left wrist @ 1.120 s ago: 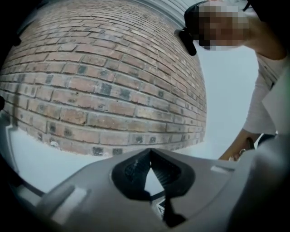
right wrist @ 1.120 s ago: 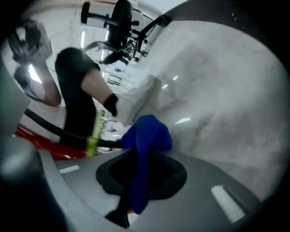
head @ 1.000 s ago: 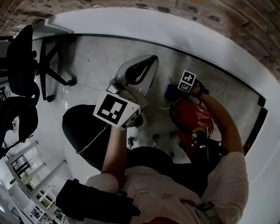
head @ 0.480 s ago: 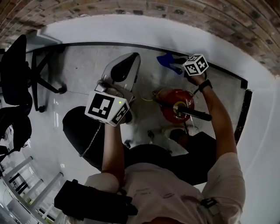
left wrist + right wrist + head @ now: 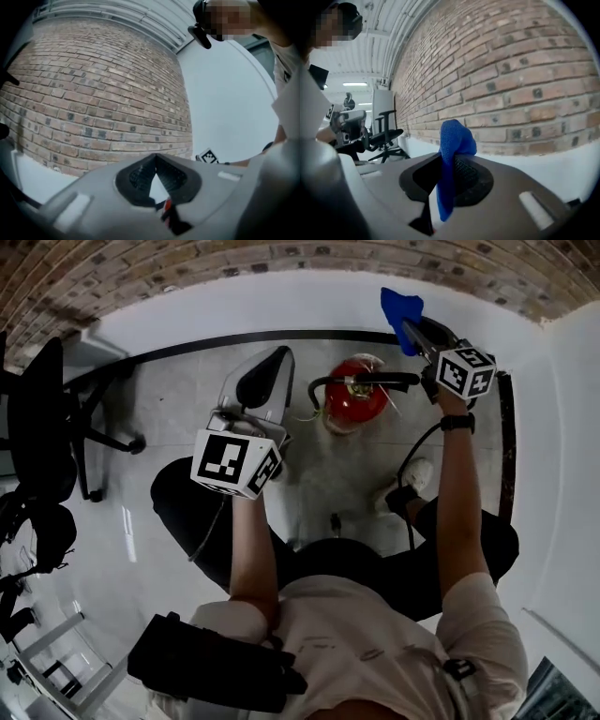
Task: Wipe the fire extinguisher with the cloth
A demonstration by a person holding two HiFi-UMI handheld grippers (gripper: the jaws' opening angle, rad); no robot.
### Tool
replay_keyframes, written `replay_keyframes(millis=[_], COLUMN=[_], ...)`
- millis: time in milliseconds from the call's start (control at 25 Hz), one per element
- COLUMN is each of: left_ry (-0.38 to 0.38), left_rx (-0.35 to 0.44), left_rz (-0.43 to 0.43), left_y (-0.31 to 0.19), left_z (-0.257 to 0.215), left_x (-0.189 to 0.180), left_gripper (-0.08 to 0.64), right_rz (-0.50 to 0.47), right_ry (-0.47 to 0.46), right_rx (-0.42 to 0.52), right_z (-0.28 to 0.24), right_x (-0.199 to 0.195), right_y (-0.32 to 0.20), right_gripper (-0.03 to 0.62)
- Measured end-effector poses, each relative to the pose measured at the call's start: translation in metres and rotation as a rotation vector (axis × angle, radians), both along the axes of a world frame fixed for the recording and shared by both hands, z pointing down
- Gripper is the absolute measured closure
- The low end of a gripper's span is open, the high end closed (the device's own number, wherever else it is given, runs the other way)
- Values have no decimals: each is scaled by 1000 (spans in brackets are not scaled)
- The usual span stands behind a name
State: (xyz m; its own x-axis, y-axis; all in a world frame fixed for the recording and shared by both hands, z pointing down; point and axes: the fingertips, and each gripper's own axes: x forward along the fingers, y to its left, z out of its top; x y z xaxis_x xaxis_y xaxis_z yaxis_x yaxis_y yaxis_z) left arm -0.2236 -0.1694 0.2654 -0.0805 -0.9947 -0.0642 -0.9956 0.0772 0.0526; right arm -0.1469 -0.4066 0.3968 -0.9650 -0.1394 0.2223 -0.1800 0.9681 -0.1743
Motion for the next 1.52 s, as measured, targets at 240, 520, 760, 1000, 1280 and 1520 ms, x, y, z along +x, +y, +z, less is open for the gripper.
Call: replay_keyframes(millis=[240,520,760,1000,1280,1520], left_ry=[32,-5,-2,-28,-102,-79], left_rx=[79,50,45,69,88,106], left_rz=[26,111,96,74,140,46], left_y=[37,109,178,235,229,236], left_z=[-19,-7,-5,-22,-54,-56], left_x=[64,175,249,310,351,326], left_gripper=[559,560,560,560,560,560], right_rz=[161,151,70,117,195,211], right_ry=[-229,-132,-126,-184,-223,-199], right_rx=[1,114,226,299,326,305], right_z=[-87,-77,-93,-126,-153,-150], right_x=[108,188,230,286,325,318], right_y=[77,258,361,422,424,412], right_gripper=[529,529,528,528,528,528])
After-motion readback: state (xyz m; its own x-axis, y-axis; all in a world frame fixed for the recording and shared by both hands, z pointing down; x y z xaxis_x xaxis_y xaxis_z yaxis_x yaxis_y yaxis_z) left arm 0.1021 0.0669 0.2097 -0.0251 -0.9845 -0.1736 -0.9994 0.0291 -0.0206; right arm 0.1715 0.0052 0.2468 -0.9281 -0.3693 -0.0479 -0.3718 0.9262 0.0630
